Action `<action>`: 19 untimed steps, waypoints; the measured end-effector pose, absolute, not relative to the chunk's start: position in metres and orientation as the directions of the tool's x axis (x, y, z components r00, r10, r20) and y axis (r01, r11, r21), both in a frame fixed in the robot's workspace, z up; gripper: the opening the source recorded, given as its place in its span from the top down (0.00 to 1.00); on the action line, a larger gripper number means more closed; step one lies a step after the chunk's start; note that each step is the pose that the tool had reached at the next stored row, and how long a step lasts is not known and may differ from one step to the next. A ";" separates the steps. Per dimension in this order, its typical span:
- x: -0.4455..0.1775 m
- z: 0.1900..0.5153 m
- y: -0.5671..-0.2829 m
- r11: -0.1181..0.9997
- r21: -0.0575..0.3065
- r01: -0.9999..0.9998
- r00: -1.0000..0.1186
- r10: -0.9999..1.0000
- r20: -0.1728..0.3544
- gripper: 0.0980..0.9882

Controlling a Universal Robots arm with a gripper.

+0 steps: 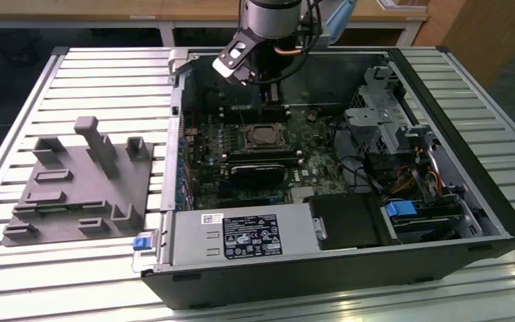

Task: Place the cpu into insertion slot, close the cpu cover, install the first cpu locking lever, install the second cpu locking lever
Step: 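Install the first cpu locking lever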

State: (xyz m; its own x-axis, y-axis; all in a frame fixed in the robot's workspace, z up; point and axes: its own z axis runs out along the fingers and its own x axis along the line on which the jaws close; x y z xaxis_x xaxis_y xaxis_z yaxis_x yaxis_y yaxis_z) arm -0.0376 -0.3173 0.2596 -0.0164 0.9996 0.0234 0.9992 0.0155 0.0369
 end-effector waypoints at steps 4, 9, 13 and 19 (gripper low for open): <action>-0.038 0.273 -0.317 0.016 0.037 0.999 -0.016 1.000 0.023 0.99; -0.038 0.273 -0.317 0.044 0.037 0.998 -0.045 0.999 0.023 0.99; -0.038 0.273 -0.317 0.086 0.037 0.996 -0.086 0.996 0.021 0.99; -0.038 0.272 -0.317 0.156 0.037 0.987 -0.157 0.987 0.021 0.99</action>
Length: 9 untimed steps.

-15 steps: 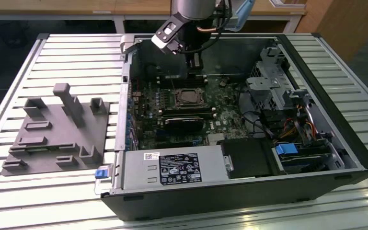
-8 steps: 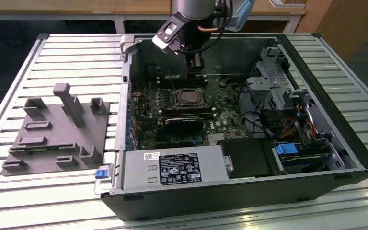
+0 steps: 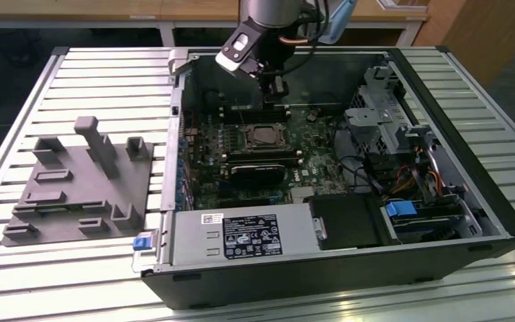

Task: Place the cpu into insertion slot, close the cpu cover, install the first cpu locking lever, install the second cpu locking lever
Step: 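Install the first cpu locking lever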

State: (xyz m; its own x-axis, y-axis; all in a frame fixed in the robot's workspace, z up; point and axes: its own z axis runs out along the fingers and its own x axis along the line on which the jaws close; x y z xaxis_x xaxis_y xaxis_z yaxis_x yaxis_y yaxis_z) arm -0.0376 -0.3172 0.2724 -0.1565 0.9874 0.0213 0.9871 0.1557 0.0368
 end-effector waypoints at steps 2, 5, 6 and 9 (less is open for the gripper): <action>-0.038 0.272 -0.317 0.188 0.037 0.981 -0.189 0.982 0.021 0.99; -0.038 0.272 -0.317 0.233 0.037 0.972 -0.234 0.972 0.021 0.99; -0.038 0.272 -0.317 0.252 0.037 0.967 -0.253 0.967 0.021 0.99; -0.038 0.271 -0.317 0.304 0.037 0.952 -0.305 0.952 0.021 0.99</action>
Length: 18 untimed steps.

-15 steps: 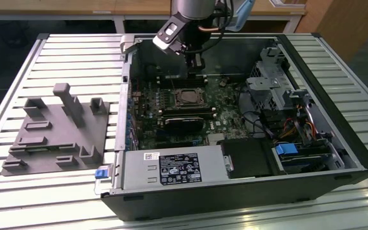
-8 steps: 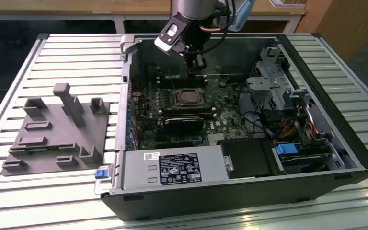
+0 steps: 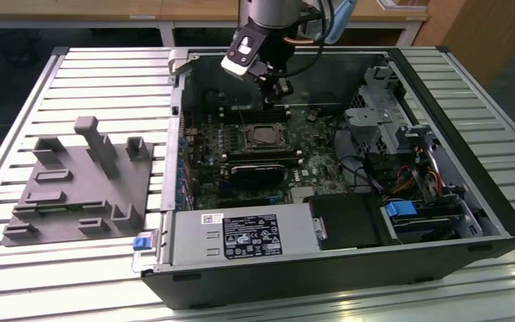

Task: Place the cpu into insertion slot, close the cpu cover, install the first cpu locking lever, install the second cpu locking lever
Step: 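Install the first cpu locking lever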

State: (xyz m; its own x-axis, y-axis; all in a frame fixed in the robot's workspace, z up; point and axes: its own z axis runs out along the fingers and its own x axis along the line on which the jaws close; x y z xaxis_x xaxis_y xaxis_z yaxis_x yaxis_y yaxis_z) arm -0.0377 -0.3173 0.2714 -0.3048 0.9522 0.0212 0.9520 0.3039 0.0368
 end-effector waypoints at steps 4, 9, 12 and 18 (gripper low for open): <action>-0.038 0.270 -0.317 0.406 0.037 0.913 -0.407 0.913 0.021 0.99; -0.038 0.269 -0.317 0.503 0.037 0.864 -0.504 0.864 0.021 0.99; -0.038 0.269 -0.317 0.549 0.037 0.835 -0.550 0.835 0.021 0.99; -0.038 0.268 -0.317 0.637 0.037 0.770 -0.638 0.770 0.021 0.99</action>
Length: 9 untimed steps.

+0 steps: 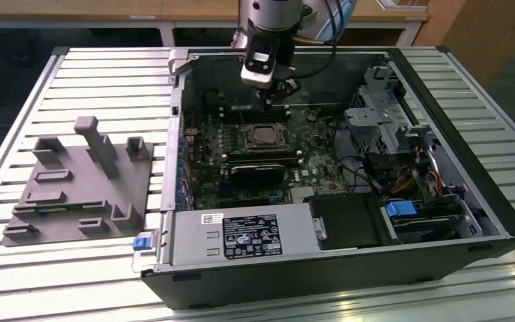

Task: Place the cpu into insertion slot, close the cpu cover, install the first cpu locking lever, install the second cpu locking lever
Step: 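Install the first cpu locking lever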

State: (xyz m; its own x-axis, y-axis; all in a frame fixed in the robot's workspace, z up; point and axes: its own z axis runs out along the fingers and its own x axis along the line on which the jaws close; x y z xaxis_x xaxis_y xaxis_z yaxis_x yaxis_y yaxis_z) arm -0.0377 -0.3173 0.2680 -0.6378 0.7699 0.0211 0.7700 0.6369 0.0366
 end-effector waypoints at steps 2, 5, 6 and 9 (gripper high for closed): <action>-0.038 0.268 -0.317 0.664 0.037 0.747 -0.665 0.747 0.021 0.99; -0.038 0.268 -0.317 0.704 0.037 0.709 -0.705 0.709 0.021 0.99; -0.038 0.268 -0.317 0.717 0.037 0.696 -0.718 0.696 0.021 0.99; -0.038 0.268 -0.317 0.754 0.037 0.656 -0.755 0.656 0.021 0.99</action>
